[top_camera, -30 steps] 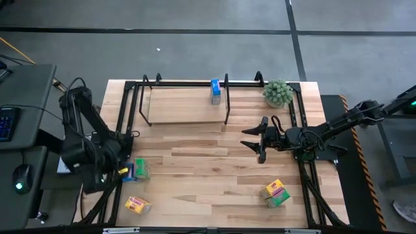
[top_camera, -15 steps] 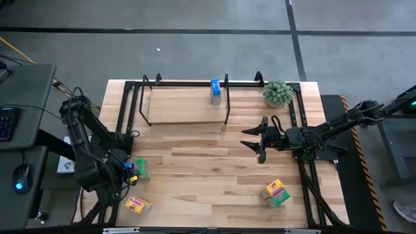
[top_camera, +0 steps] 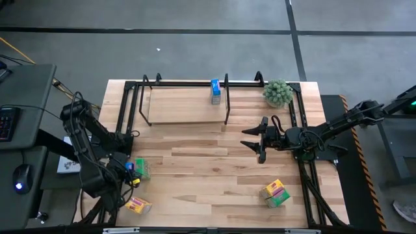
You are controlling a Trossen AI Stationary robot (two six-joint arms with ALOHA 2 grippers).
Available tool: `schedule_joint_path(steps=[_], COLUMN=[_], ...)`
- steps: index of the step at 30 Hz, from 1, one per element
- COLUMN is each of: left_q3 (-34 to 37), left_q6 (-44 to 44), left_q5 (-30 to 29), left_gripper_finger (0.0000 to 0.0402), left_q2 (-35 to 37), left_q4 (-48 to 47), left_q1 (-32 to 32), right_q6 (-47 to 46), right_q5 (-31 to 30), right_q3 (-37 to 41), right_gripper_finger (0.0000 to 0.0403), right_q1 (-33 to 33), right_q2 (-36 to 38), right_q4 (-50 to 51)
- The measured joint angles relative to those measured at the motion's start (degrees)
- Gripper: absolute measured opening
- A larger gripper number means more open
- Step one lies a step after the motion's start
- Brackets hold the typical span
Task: Stack cereal on shelf
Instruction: Put the blue cereal box on the shelf aligned with the blue cereal box
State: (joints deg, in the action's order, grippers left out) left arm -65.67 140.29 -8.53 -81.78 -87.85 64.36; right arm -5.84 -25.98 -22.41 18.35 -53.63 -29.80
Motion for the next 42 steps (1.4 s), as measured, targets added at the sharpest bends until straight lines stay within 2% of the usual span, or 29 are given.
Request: schedule_joint_path(steps=[10, 20, 31, 34, 42], left_q3=[0.89, 5.82, 6.88, 6.88, 6.88], left_q6=[0.04, 0.05, -1.02, -1.03, -1.92], left_q5=[0.55, 0.92, 0.5, 0.5, 0.49], left_gripper_finger=[0.0234, 0.0234, 0.0231, 0.0215, 0.0134], left_q2=[-1.97, -1.89, -1.89, -1.89, -0.43], left_q4=[0.06, 7.33, 8.16, 8.22, 8.23], left_q1=[0.02, 0.02, 0.02, 0.02, 0.02], right_q6=[-0.77, -1.67, -1.67, -1.65, -1.65], right_q5=[-0.02, -0.02, -0.02, -0.02, -0.02], right_q3=[0.0, 0.0, 0.0, 0.0, 0.0], right_gripper_finger=[0.02, 0.02, 0.02, 0.02, 0.02], right_q1=[0.02, 0.02, 0.0, 0.0, 0.02], right_q2=[0.0, 0.0, 0.0, 0.0, 0.0], right_q4=[0.17, 0.41, 0.41, 0.41, 0.39])
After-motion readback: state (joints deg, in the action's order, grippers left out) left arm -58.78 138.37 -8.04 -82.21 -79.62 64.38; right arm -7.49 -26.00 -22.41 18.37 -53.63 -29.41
